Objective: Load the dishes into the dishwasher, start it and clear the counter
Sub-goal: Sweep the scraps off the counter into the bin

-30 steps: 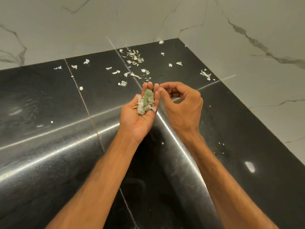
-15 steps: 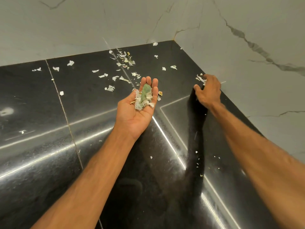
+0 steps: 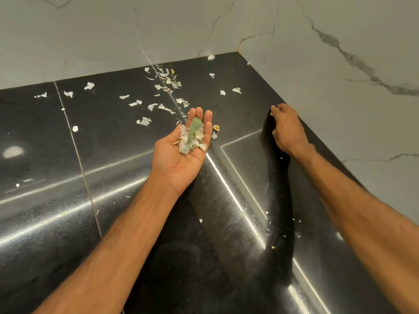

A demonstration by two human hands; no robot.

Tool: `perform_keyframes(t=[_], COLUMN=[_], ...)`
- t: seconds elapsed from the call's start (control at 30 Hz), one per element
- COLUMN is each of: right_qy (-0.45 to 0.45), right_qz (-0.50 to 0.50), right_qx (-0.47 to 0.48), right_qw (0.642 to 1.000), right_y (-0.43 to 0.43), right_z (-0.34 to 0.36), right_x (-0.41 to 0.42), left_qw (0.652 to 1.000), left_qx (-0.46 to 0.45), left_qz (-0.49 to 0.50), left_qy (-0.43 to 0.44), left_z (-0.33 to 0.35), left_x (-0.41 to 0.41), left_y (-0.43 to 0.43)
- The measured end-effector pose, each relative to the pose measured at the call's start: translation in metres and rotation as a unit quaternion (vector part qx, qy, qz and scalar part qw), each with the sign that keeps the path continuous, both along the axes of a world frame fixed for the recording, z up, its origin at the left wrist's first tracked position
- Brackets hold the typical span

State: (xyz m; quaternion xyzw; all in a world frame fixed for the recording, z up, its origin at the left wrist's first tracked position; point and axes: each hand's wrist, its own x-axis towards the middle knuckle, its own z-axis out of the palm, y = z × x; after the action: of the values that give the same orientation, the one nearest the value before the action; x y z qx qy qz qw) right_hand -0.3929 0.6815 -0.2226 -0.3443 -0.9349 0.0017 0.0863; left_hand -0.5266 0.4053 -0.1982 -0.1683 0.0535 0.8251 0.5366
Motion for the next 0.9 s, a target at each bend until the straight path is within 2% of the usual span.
perform_keyframes(t=[0.23, 0.47, 0.57, 0.67, 0.77, 0.83, 0.9], right_qy=[-0.017, -0.001, 0.059, 0.188, 0.332, 0.364, 0.347], right_qz=[-0.008, -0.070, -0.068, -0.083, -0.065, -0.029, 0.004], right_qx=[0.060, 0.029, -0.054, -0.201, -0.326, -0.384, -0.399], right_qw=[0.998, 0.997, 0.995, 0.958, 0.883, 0.848, 0.849], right_y=[-0.027, -0.040, -0.059, -0.098, -0.152, -0.187, -0.216], right_z=[0.015, 0.030, 0.033, 0.054, 0.088, 0.102, 0.103], right_x=[0.008, -0.001, -0.002, -0.002, 0.004, 0.002, -0.003], left_qw=[1.000, 1.000, 1.000, 1.000, 0.999, 0.998, 0.997], left_qx=[0.003, -0.006, -0.014, -0.022, -0.044, -0.056, -0.068], left_qz=[-0.008, -0.020, -0.021, -0.023, -0.027, -0.034, -0.034], left_qy=[-0.006, -0.011, -0.015, -0.001, 0.011, 0.011, 0.014], left_z=[-0.003, -0.002, -0.001, -0.004, -0.007, -0.009, -0.008], left_x=[0.007, 0.021, 0.027, 0.031, 0.034, 0.037, 0.041], left_y=[0.004, 0.001, -0.007, -0.019, -0.031, -0.037, -0.041])
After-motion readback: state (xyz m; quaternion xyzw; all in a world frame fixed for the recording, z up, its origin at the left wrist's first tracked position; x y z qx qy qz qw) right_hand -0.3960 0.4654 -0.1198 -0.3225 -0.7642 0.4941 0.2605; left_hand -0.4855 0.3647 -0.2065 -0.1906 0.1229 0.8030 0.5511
